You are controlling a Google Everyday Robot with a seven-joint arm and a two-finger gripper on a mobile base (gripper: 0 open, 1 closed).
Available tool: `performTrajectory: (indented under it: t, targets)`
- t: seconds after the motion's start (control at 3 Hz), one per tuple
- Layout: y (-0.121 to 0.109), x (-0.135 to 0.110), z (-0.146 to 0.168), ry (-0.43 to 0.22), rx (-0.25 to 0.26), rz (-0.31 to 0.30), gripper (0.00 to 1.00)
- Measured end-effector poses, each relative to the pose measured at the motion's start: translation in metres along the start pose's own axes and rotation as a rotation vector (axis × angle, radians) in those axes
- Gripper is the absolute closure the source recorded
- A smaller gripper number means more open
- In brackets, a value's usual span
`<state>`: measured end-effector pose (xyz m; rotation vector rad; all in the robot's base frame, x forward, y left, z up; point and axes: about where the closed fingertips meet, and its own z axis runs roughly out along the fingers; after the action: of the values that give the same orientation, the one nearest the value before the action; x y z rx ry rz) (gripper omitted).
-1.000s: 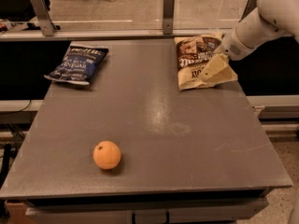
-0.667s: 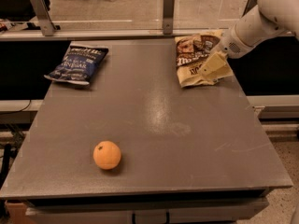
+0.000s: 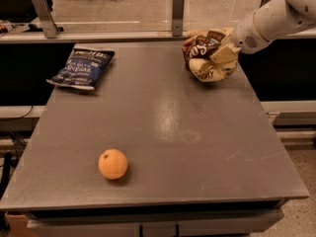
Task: Pick brown chip bag
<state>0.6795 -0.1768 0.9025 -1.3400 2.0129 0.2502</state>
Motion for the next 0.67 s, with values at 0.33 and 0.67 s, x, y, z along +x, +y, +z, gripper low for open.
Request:
performTrajectory:
  t: [0.33, 0.67]
  targets:
    - [0.017, -0.035, -0.017, -0.142, -0.059, -0.069, 1.0]
    - [0.039, -0.075, -0.039, -0.302, -0.123, -0.145, 1.0]
